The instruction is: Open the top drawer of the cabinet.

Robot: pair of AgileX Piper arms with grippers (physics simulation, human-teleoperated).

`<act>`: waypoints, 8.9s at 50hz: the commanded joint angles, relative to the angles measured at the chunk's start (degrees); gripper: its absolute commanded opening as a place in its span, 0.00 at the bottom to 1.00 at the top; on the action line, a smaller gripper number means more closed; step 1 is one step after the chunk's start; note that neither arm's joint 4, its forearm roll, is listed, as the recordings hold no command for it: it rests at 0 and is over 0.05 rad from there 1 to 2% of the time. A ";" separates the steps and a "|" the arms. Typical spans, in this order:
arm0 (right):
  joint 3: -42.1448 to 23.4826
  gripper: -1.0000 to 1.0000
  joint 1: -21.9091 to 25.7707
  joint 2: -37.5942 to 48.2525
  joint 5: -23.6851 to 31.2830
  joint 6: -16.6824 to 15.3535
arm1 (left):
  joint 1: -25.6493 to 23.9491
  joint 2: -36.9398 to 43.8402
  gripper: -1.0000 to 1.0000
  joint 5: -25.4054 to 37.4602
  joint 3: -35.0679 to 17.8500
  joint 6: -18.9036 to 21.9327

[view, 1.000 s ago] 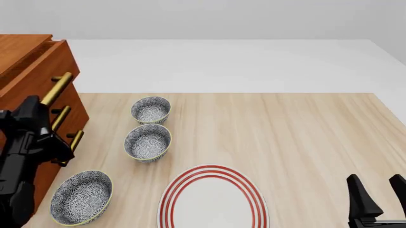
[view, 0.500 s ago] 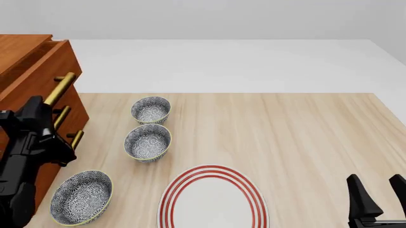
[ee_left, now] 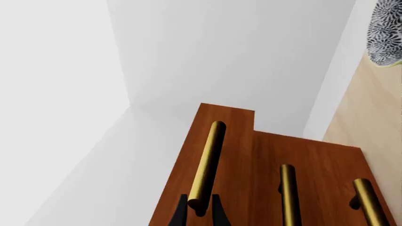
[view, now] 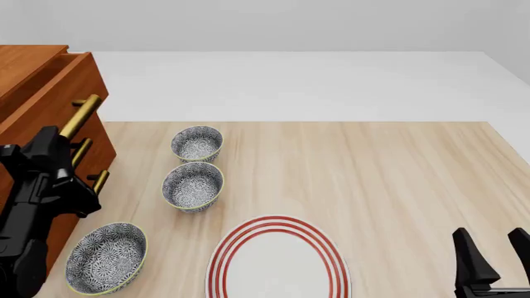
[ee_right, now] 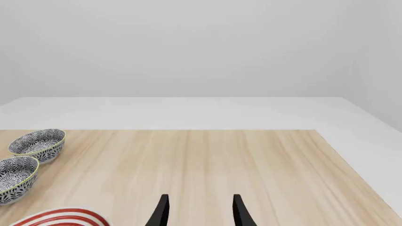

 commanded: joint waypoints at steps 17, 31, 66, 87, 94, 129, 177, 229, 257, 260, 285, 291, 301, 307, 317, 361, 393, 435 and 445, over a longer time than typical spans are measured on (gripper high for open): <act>0.00 1.00 0.00 0.01 0.00 -0.01 | -0.88 0.04 0.00 0.97 3.88 0.25; 0.00 1.00 0.01 0.00 0.00 0.00 | -1.02 -0.27 0.00 0.93 4.00 0.37; 0.00 1.00 0.00 -0.02 0.00 0.00 | -1.59 -10.94 1.00 6.13 6.90 0.31; 0.00 1.00 0.00 0.01 0.00 0.01 | -4.85 -49.11 1.00 49.90 -4.88 -16.75; 0.00 1.00 0.01 0.00 0.00 0.01 | -5.65 -54.20 1.00 67.08 -15.52 -31.93; 0.00 1.00 0.00 0.00 0.00 0.00 | -2.46 -46.40 1.00 101.14 -40.20 -75.32; 0.00 1.00 -0.01 -0.01 0.00 0.00 | 0.66 -23.27 1.00 115.29 -58.56 -83.08; -5.34 1.00 0.88 -0.41 5.77 0.04 | -0.04 -15.83 1.00 112.40 -54.96 -80.70; -5.73 1.00 0.88 -0.42 6.16 0.04 | -0.58 -12.39 1.00 109.65 -53.49 -81.55; -5.78 1.00 0.89 -0.42 6.20 0.04 | -0.40 -11.90 1.00 109.37 -53.47 -81.50; -5.75 1.00 0.89 -0.42 6.18 0.04 | -0.08 -9.27 1.00 107.44 -52.93 -81.56; -5.75 1.00 0.89 -0.42 6.17 0.03 | -0.15 -9.01 1.00 106.87 -52.33 -81.49; -5.75 1.00 0.88 -0.42 6.18 0.03 | -0.14 -8.22 1.00 106.22 -51.90 -81.62; -5.75 1.00 0.88 -0.42 6.19 0.03 | 0.04 -7.69 1.00 105.83 -51.75 -81.73; -5.75 1.00 0.88 -0.42 6.18 0.03 | 0.63 -6.85 1.00 106.13 -52.86 -81.46; -5.75 1.00 0.89 -0.42 6.18 0.03 | 1.54 -2.39 1.00 104.35 -53.15 -81.21; -5.75 1.00 0.89 -0.42 6.18 0.04 | -2.16 1.10 1.00 103.73 -51.09 -83.28; -5.75 1.00 0.88 -0.42 6.19 0.03 | -3.85 5.97 1.00 104.11 -52.38 -82.34; -5.75 1.00 0.89 -0.42 6.18 0.04 | -5.86 5.62 1.00 103.69 -51.40 -83.07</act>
